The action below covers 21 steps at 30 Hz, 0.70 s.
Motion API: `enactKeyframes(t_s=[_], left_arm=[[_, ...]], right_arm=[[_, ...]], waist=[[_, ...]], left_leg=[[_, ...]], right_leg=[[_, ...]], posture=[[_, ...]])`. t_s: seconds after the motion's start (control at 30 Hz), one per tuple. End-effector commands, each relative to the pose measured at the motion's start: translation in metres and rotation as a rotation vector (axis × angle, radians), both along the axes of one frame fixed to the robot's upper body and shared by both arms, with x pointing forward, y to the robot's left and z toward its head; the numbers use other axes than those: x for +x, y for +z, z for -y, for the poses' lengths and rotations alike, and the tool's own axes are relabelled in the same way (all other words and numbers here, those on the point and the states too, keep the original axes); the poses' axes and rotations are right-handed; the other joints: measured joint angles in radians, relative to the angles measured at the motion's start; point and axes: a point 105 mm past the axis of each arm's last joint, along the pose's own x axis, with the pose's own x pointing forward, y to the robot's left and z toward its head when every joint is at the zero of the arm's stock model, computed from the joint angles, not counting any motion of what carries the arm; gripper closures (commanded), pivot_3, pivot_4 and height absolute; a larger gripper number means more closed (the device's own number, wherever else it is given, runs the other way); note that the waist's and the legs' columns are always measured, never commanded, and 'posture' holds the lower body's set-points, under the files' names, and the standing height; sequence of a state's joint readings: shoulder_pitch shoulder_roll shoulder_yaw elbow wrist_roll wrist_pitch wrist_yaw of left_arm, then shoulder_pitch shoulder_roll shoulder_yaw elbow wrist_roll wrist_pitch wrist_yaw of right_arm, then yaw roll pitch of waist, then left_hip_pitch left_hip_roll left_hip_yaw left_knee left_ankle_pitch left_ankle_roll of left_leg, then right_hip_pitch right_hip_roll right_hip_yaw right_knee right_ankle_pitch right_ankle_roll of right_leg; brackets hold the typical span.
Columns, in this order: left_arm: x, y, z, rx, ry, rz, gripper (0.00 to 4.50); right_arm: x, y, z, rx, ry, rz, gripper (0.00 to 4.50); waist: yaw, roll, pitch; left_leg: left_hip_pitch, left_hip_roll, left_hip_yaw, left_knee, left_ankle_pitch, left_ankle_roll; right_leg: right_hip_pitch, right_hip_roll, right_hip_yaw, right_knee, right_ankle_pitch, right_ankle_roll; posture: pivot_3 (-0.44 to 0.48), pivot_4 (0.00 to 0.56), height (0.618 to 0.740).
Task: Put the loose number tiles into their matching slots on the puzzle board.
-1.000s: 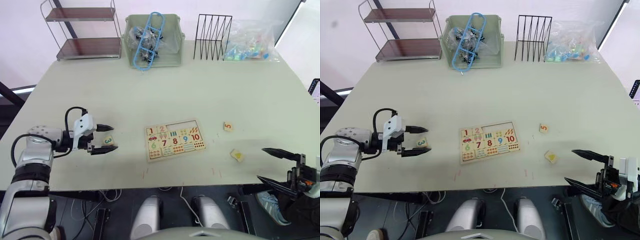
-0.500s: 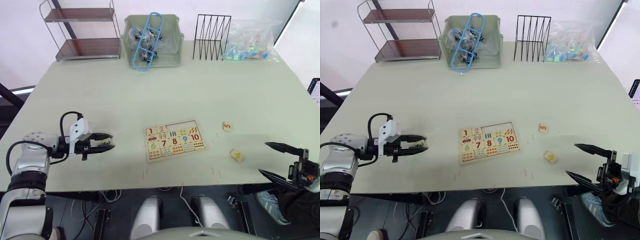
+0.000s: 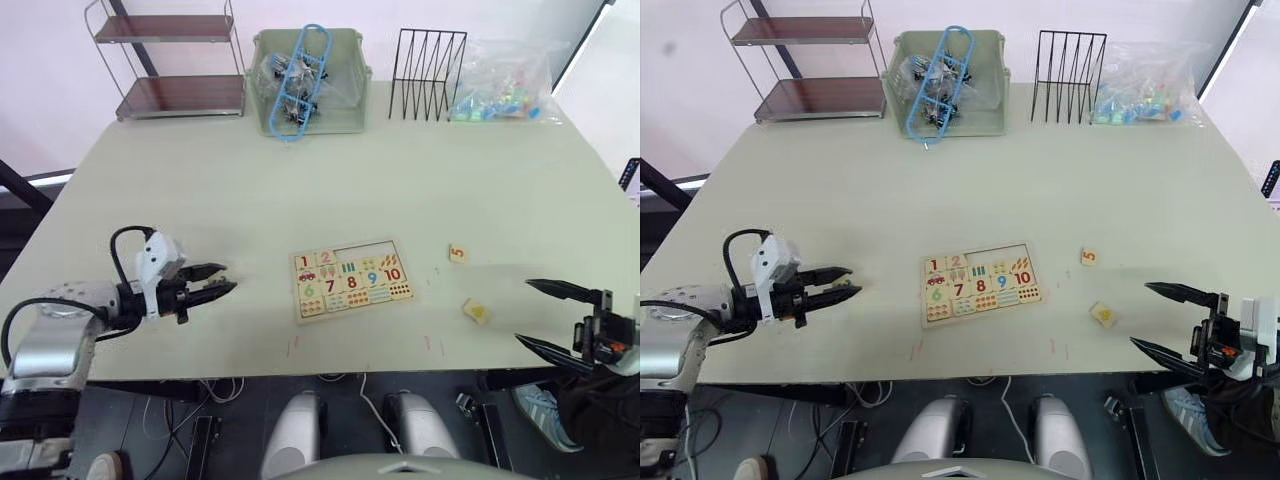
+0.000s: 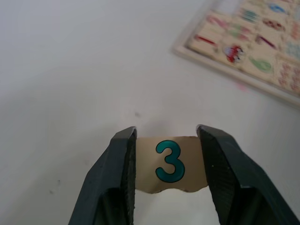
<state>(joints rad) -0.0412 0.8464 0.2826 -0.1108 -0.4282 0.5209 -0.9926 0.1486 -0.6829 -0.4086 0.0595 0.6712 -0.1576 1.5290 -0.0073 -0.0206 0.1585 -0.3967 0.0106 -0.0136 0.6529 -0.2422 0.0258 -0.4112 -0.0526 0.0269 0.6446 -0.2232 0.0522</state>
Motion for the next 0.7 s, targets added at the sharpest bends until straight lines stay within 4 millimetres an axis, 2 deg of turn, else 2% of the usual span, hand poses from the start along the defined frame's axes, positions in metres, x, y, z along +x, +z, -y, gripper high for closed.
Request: enactKeyframes(t_s=[0.03,0.27,0.47,0.7], left_arm=[[-0.004,0.009,0.007,-0.022,0.175,0.009,2.99],[-0.015,-0.005,0.036,-0.081,0.459,-0.051,2.99],[-0.017,-0.017,0.038,-0.083,0.734,-0.113,2.99],[-0.017,-0.019,0.05,-0.061,0.877,-0.156,2.99]], right_arm=[[0.0,0.008,0.0,-0.001,0.04,0.024,0.0],[0.003,0.007,-0.003,-0.029,0.092,0.023,0.0],[0.002,0.007,-0.004,-0.033,0.11,0.017,0.0],[-0.001,0.008,-0.003,-0.039,0.113,0.013,0.0]], waist=[[-0.001,0.0,0.0],[-0.001,0.0,0.0],[0.002,0.0,0.0],[0.002,0.0,0.0]], left_leg=[[0.0,0.0,0.0,0.0,0.0,0.0],[0.0,-0.001,-0.001,0.0,0.0,0.0],[0.001,-0.002,-0.002,0.001,0.0,0.0],[0.001,-0.005,-0.003,0.001,0.0,0.0]], right_leg=[[0.0,0.0,0.0,0.0,0.0,0.0],[0.001,0.001,0.0,0.001,0.0,0.0],[0.002,0.001,0.0,0.0,0.0,0.0],[0.003,0.001,0.0,0.0,0.0,0.0]], posture=[[0.0,0.15,0.74],[0.0,0.15,0.74],[0.0,0.15,0.74],[0.0,0.15,0.74]])
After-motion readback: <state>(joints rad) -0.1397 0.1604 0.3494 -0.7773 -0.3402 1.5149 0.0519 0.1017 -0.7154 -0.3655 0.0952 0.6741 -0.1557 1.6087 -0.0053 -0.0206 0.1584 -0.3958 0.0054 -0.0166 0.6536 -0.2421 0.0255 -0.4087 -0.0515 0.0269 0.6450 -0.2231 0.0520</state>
